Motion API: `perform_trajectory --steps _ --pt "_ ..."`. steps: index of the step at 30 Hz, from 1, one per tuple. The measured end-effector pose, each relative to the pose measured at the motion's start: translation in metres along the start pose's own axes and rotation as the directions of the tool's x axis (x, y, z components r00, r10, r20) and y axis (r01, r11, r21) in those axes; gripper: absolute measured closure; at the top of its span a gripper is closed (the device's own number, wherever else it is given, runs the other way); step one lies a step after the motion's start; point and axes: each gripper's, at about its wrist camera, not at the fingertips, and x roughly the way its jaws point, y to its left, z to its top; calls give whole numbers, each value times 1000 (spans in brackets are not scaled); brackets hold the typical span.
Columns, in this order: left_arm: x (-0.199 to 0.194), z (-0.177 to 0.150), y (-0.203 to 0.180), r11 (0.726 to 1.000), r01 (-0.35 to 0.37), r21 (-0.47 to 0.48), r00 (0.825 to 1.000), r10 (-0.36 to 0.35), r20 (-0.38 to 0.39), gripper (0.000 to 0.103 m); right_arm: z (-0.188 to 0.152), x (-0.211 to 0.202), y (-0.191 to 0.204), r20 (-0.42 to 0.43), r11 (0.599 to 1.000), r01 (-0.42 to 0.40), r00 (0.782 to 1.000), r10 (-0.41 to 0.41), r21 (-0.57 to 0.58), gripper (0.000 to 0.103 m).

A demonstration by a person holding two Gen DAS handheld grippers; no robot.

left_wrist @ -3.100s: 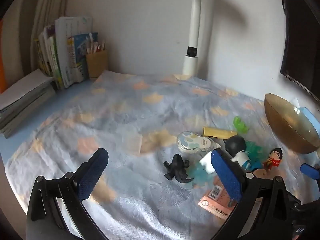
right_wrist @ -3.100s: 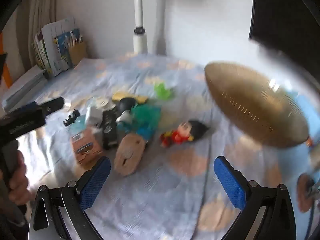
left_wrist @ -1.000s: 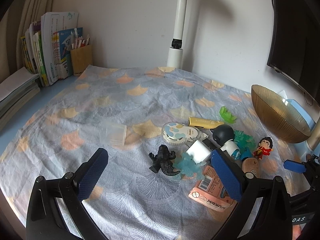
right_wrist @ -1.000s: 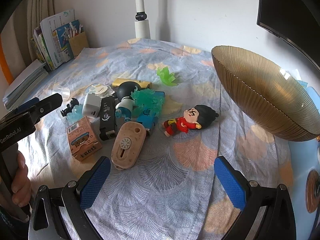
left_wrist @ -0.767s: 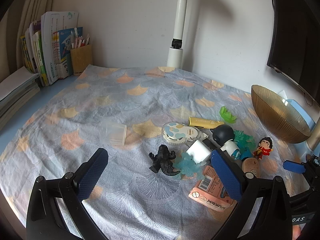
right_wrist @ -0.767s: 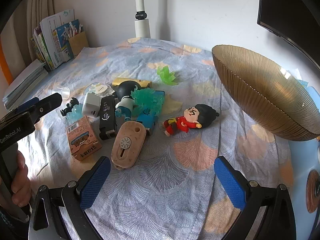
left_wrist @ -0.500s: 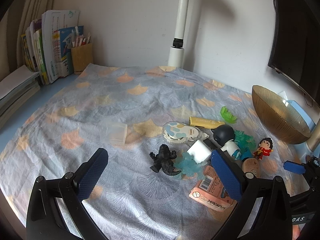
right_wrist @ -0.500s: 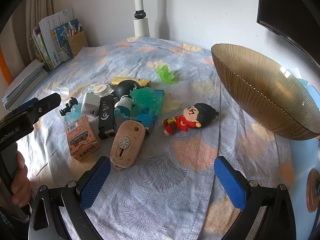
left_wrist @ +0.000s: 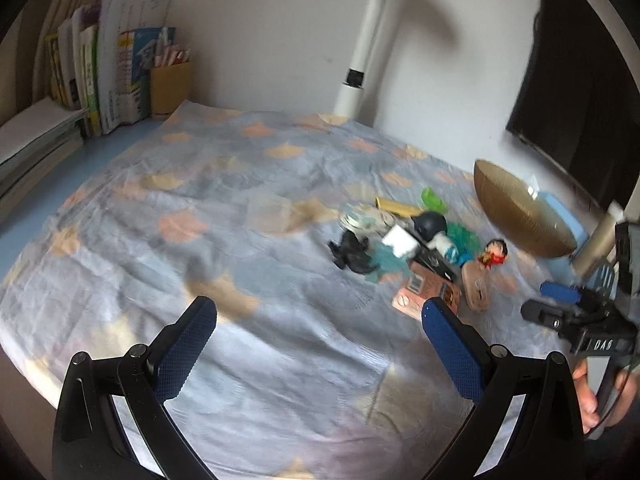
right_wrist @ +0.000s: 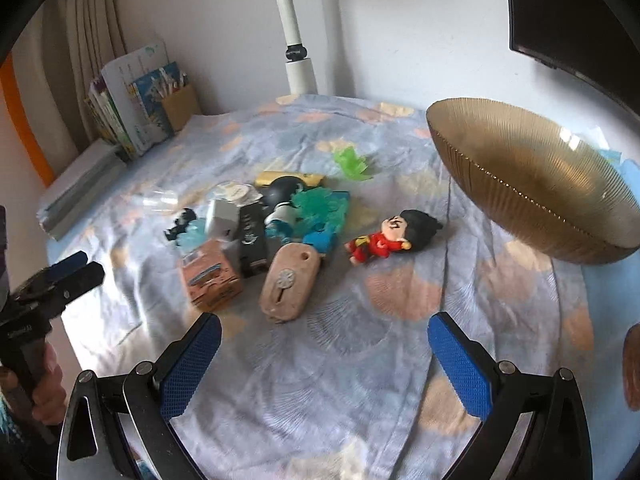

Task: Organize rigid objects
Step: 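Grasp the pink snack box with the left gripper while the right gripper grasps the beige case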

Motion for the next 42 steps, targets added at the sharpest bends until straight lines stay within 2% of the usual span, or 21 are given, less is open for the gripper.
perform_trajectory --steps 3,5,8,10,13,15,17,19,21,23,26,28,29,32,34,35,36,39,42 --pt "4 7 -3 1000 13 5 999 -13 -32 1 2 -2 6 -11 1000 10 1000 -10 -6 1" --pt "10 6 -12 999 39 11 998 -38 -50 1 7 -2 10 -23 999 26 999 -27 -27 13" --pt "37 5 -38 996 86 -2 988 -85 -130 1 15 5 14 -50 998 34 998 -36 -49 22" --pt "50 5 -54 994 111 14 982 -108 -156 1 16 12 14 -74 998 26 997 -30 -50 26" --pt "63 8 -76 994 85 70 984 -73 -161 2 15 28 18 -115 997 32 993 -40 -70 37" --pt "63 11 -78 993 83 78 986 -71 -153 3 13 37 22 -138 996 33 990 -44 -83 39" --pt "62 12 -75 994 86 70 985 -74 -154 3 13 46 27 -156 996 22 987 -35 -86 41" --pt "64 10 -71 995 85 53 983 -75 -170 3 16 55 35 -162 993 50 985 -67 -110 44" --pt "68 8 -72 995 92 40 979 -83 -184 3 19 60 43 -151 985 96 981 -118 -146 50" --pt "75 6 -78 995 97 30 975 -89 -202 3 22 62 44 -144 982 102 982 -125 -157 61" --pt "89 6 -88 996 93 1 970 -90 -225 3 21 58 35 -143 980 112 980 -136 -164 66" --pt "97 5 -96 997 76 -4 969 -75 -234 4 20 53 24 -140 980 121 980 -143 -157 67" --pt "99 7 -103 999 29 21 972 -23 -236 7 20 50 17 -137 985 103 983 -123 -141 67" --pt "105 9 -109 998 -42 48 968 52 -246 14 19 45 3 -145 990 82 984 -98 -117 66" --pt "103 9 -108 996 -67 65 968 81 -238 22 18 45 2 -143 989 81 985 -98 -122 66" --pt "100 8 -106 996 -61 70 968 76 -240 33 18 45 2 -141 990 77 986 -94 -121 66" --pt "97 8 -102 997 -47 67 968 62 -244 37 18 45 2 -140 990 74 986 -91 -122 66" --pt "85 4 -85 999 17 41 964 -6 -266 37 17 44 5 -143 988 60 986 -80 -142 66" --pt "71 -4 -68 998 52 44 959 -38 -281 37 18 43 6 -157 988 30 986 -54 -154 63"
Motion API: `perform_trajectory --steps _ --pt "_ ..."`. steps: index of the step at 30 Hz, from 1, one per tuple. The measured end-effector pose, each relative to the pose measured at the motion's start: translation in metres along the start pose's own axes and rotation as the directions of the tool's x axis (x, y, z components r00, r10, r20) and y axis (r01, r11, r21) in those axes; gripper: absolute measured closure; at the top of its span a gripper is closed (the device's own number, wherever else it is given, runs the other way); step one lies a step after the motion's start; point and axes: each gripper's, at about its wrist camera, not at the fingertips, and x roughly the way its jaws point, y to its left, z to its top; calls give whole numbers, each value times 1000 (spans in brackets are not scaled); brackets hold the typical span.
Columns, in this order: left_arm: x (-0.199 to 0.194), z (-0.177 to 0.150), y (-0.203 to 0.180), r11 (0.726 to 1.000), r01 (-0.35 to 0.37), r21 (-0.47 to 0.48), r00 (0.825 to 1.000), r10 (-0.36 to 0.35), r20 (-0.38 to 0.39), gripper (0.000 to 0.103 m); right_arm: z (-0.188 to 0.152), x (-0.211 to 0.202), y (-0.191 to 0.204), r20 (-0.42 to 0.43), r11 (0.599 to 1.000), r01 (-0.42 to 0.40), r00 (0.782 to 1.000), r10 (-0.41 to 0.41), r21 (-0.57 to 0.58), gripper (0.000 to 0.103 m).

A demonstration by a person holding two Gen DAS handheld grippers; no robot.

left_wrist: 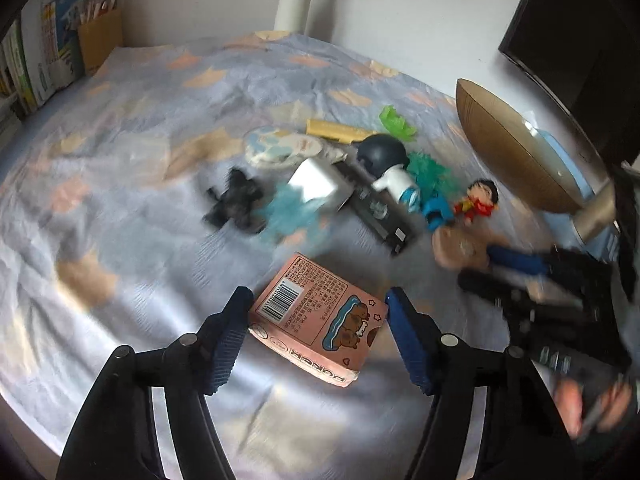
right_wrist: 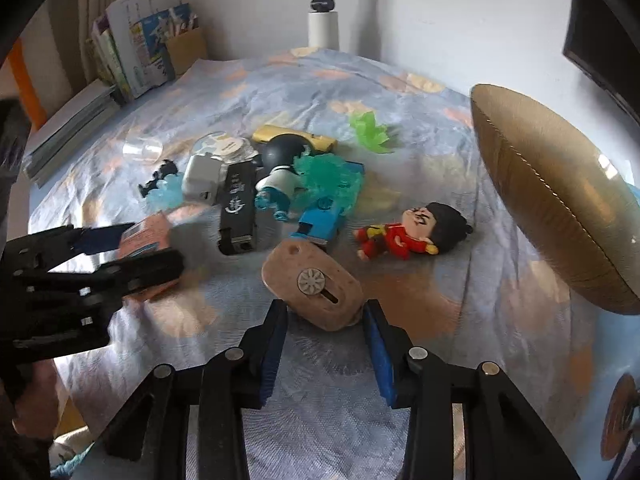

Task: Organize rigid objects
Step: 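Grasp the pink snack box with the left gripper while the right gripper grasps the beige case, then carry both items to the gold bowl and open both grippers to drop them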

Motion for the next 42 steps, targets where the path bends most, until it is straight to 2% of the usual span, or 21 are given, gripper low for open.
perform_trajectory --steps 1,2,4,7,13,16,18,21,23,25,27,31,38,41,42 --pt "-2 -2 3 1000 9 3 1000 -9 -3 36 1 0 0 0 1000 -10 1000 10 -3 56" --pt "-5 -5 7 1000 22 8 1000 -22 -7 36 2 1 -1 -1 1000 -16 1000 16 -6 45" --pt "-8 -8 10 999 45 16 999 -45 -13 36 4 3 -1 -8 999 -31 999 31 -18 41" --pt "-11 -11 15 996 78 31 997 -78 -16 36 10 9 2 -23 998 -46 999 45 -50 41" --pt "-20 -17 24 993 70 97 997 -66 -41 35 7 4 24 -6 989 -61 998 61 -137 45" --pt "-29 -23 29 988 65 143 998 -61 -29 30 1 0 36 -1 982 -83 996 85 -169 49" --pt "-34 -24 35 988 61 145 998 -60 -9 26 -2 0 41 -7 980 -94 996 94 -173 49" --pt "-45 -22 44 986 124 115 992 -126 11 26 -4 5 38 -25 984 -96 995 93 -148 49" --pt "-52 -24 43 984 126 127 992 -128 7 26 -4 5 34 -28 986 -99 995 96 -131 49" --pt "-52 -28 38 982 104 157 994 -99 -40 21 -3 5 32 -31 988 -94 995 91 -123 49" --pt "-43 -31 35 984 91 152 991 -75 -107 21 -3 4 31 -31 988 -97 995 94 -117 49" --pt "-31 -32 35 977 197 85 976 -186 -115 21 -4 4 31 -31 989 -89 996 86 -119 49" --pt "-6 -12 2 968 159 195 986 -146 -80 21 -1 5 29 -31 991 -95 995 92 -98 49" --pt "-9 -16 0 972 133 196 989 -116 -92 21 3 6 26 -35 992 -100 995 97 -79 49" --pt "-13 -21 1 976 98 192 992 -80 -100 21 4 6 25 -35 992 -102 994 100 -73 49"
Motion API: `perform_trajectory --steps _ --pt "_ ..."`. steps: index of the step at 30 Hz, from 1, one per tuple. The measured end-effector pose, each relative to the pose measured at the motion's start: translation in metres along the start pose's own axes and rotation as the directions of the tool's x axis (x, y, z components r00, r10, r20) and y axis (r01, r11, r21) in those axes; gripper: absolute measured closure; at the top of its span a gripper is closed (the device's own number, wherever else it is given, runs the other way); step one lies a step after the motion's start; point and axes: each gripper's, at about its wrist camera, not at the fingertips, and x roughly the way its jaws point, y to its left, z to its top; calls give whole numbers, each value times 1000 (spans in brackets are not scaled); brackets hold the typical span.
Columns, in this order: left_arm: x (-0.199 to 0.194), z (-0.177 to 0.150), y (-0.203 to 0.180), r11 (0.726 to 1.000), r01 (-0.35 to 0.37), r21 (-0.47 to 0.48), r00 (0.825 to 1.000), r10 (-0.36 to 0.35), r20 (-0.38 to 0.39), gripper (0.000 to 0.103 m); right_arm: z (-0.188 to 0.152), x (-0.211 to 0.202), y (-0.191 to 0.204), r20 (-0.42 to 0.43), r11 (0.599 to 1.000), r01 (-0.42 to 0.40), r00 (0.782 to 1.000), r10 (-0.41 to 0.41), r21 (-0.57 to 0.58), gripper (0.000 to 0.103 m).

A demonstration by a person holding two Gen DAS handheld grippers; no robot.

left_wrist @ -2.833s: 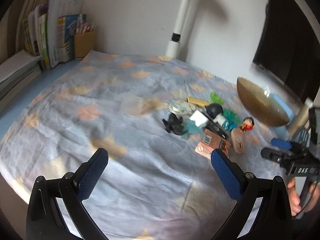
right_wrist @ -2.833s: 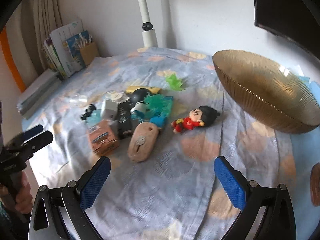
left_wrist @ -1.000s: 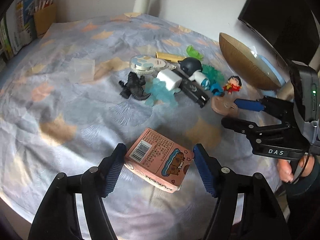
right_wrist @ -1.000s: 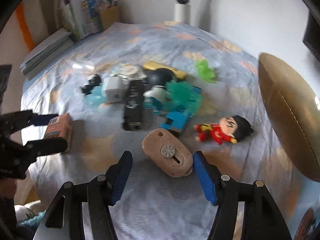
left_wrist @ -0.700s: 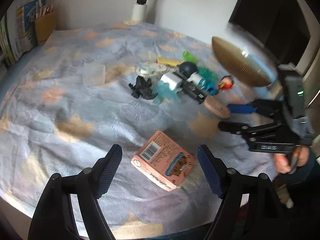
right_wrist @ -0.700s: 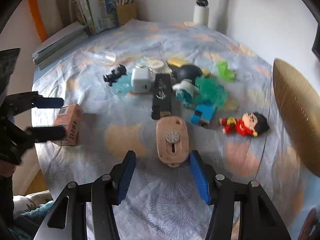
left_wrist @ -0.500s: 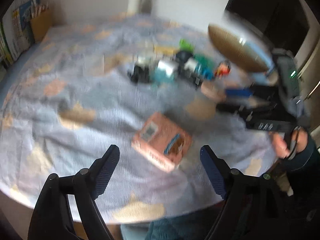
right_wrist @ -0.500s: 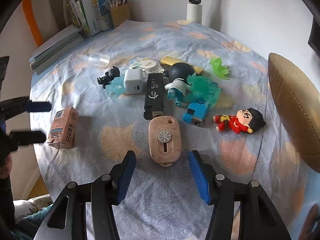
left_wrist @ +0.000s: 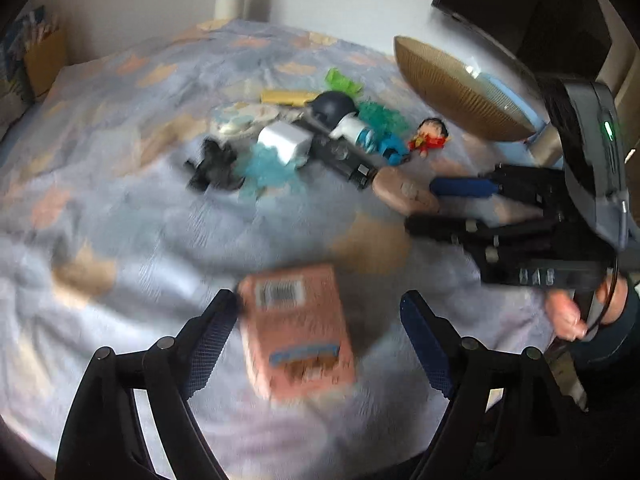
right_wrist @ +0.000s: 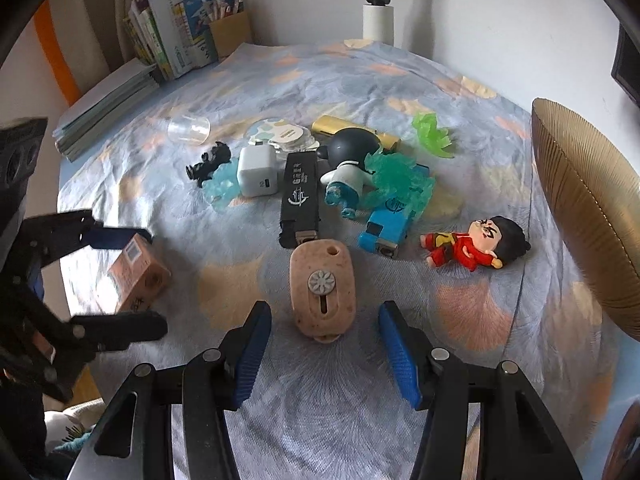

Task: Organize rigid objects
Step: 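Carry both items to the gold bowl and open both grippers to drop them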

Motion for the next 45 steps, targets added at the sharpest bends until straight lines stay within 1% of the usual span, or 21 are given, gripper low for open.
perform_trajectory --steps 2,4,5,6,7,8,10,12,14,16,21,24,26,28,31,33,36,40,42,44,45 --pt "-7 -9 0 998 -54 -18 999 53 -12 21 3 2 0 1 1000 4 1000 -4 5 49" --pt "-8 -12 1 997 -66 -50 998 66 -13 22 6 5 5 7 999 30 1000 -29 -16 49" --pt "-7 -11 0 995 -81 -57 997 81 -7 29 7 7 8 10 998 48 999 -47 -29 52" --pt "-6 -9 -4 993 -106 -51 994 106 4 49 9 9 13 18 995 83 996 -82 -54 56" --pt "-5 -7 -8 991 -126 -35 992 126 14 61 10 9 17 22 994 78 997 -76 -73 69" --pt "-4 -5 -11 992 -118 -31 993 119 18 66 10 8 19 18 995 62 998 -61 -80 69" --pt "-6 -5 -14 996 -80 -41 996 81 41 66 5 4 23 16 993 67 998 -66 -97 69" --pt "-11 -5 -19 998 -62 -34 995 64 83 66 -3 -2 22 20 991 81 997 -79 -105 69" --pt "-17 0 -26 999 -43 -19 993 45 110 66 -10 -11 13 25 995 67 998 -66 -71 69" --pt "-22 8 -34 1000 -29 0 991 29 133 66 -14 -28 -2 60 998 57 997 -56 -20 69" --pt "-32 37 -61 998 -15 57 983 4 185 66 -17 -70 -35 131 992 105 985 -113 68 69" --pt "-44 69 -87 994 5 110 968 -32 250 66 -15 -105 -59 188 979 157 966 -179 126 69" --pt "-47 96 -108 990 23 138 955 -63 292 66 -11 -130 -78 222 962 213 943 -248 171 69" --pt "-43 125 -131 986 38 160 942 -89 322 66 -7 -149 -107 225 930 283 915 -335 235 69" --pt "-19 160 -154 989 78 123 940 -114 320 66 0 -160 -145 211 899 318 897 -388 299 69" --pt "6 175 -163 992 98 75 947 -116 299 66 1 -159 -161 187 893 320 902 -390 315 69" --pt "40 184 -171 994 112 13 959 -111 260 66 0 -148 -179 142 895 315 917 -373 316 69" --pt "72 186 -180 993 116 -15 972 -110 207 66 -2 -126 -194 73 898 319 932 -356 304 69" --pt "78 187 -181 993 118 -17 975 -112 191 65 -6 -122 -199 57 898 314 936 -347 308 69" --pt "80 188 -181 991 131 -13 975 -127 184 59 -8 -119 -201 44 896 313 938 -343 314 69" --pt "77 190 -181 991 130 -14 974 -125 190 52 -8 -118 -202 36 895 312 940 -340 320 69"
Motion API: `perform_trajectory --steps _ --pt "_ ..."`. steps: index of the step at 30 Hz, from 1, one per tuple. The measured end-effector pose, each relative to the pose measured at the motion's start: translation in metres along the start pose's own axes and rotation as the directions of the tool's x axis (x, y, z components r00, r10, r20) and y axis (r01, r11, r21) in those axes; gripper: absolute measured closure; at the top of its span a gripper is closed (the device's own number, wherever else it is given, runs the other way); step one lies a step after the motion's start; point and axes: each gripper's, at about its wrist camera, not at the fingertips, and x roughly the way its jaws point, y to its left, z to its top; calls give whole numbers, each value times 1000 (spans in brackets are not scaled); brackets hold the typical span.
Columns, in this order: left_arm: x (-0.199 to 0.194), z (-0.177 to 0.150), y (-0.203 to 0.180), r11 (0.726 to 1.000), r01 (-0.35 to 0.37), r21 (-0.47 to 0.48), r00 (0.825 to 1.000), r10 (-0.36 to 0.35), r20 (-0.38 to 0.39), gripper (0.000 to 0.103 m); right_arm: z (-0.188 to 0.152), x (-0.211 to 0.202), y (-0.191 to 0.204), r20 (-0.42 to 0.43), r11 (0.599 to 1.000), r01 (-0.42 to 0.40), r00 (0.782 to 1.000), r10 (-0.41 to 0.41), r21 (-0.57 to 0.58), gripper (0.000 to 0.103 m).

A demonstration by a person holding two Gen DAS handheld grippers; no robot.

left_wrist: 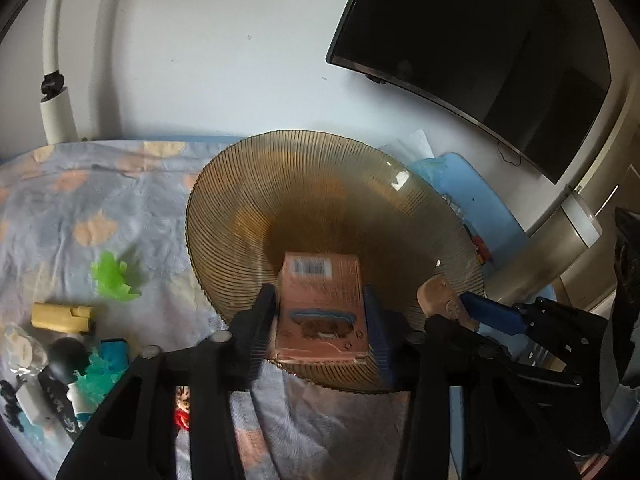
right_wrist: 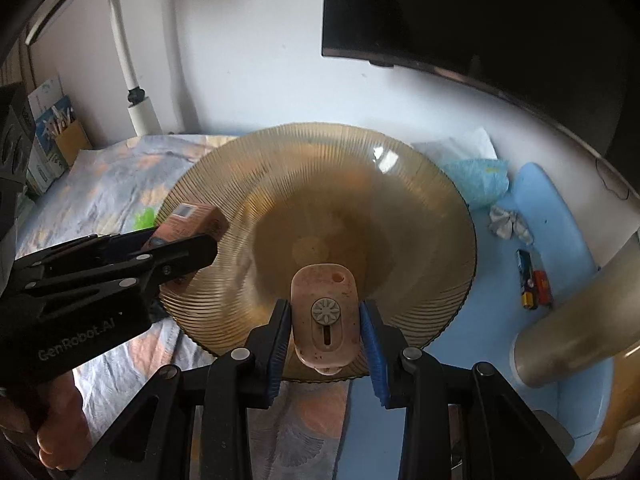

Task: Organize rigid objects
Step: 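Carry both items to the gold bowl and open both grippers to drop them, then move both tools back over the toys on the sheet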

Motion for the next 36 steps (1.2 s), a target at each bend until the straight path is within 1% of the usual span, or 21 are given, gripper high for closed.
perform_trajectory --steps 2,4,6,7,9,11,13,14,15,18,20,22,25,27,29,30,31,32,33,34,36 --pt "-13 2 5 1000 10 -6 1000 -10 18 47 0 1 -3 -13 1000 1 1000 0 15 69" --pt "-33 4 15 999 36 -20 998 -35 53 36 0 -5 -7 -12 999 15 1000 -15 41 66" --pt "-69 2 33 998 51 -40 990 -45 131 31 1 -19 -12 26 997 30 999 -32 70 58" --pt "-90 0 44 997 49 -51 983 -40 177 29 1 -31 -14 60 996 29 998 -34 89 47" --pt "-126 -7 62 997 21 -68 969 -3 247 29 0 -48 -12 115 995 21 993 -32 97 45" --pt "-157 -15 82 996 -23 -89 954 48 297 29 1 -60 -6 136 995 22 990 -35 99 45" --pt "-191 -28 99 990 -73 -119 932 110 345 28 2 -68 3 151 995 -11 988 -4 99 44" --pt "-209 -36 109 984 -103 -143 918 149 368 28 1 -72 12 162 995 -44 986 29 95 44" --pt "-219 -40 116 980 -118 -158 908 171 381 28 1 -75 21 169 994 -66 984 51 84 44" --pt "-253 -57 146 959 -168 -230 871 254 421 28 1 -80 54 187 995 -91 979 84 29 45" --pt "-264 -66 164 937 -229 -263 849 324 418 29 -2 -83 79 200 994 -104 974 106 -20 45" --pt "-268 -76 181 918 -272 -290 834 375 406 29 -7 -81 104 207 991 -118 970 129 -65 45" --pt "-257 -92 207 883 -334 -329 822 444 357 29 -24 -65 138 189 984 -139 969 159 -114 45" --pt "-239 -105 227 839 -409 -360 800 519 301 29 -41 -44 157 156 980 -151 973 171 -133 45" --pt "-213 -116 243 789 -501 -355 765 596 245 29 -58 -21 171 131 981 -125 981 145 -150 45" --pt "-205 -119 249 781 -519 -346 765 606 220 28 -66 -11 178 125 979 -117 982 139 -166 45" --pt "-199 -124 259 779 -519 -351 775 602 192 29 -70 -6 182 123 978 -113 983 136 -178 45" --pt "-191 -127 267 781 -504 -369 790 590 169 29 -75 1 186 119 976 -105 984 130 -192 45" --pt "-187 -130 273 785 -489 -380 800 577 163 29 -77 7 187 113 975 -99 986 123 -201 45" --pt "-183 -134 279 787 -479 -389 805 570 163 29 -78 11 188 110 974 -95 987 120 -206 45" --pt "-175 -137 282 778 -499 -381 798 584 150 28 -79 18 185 111 975 -100 986 124 -199 44"
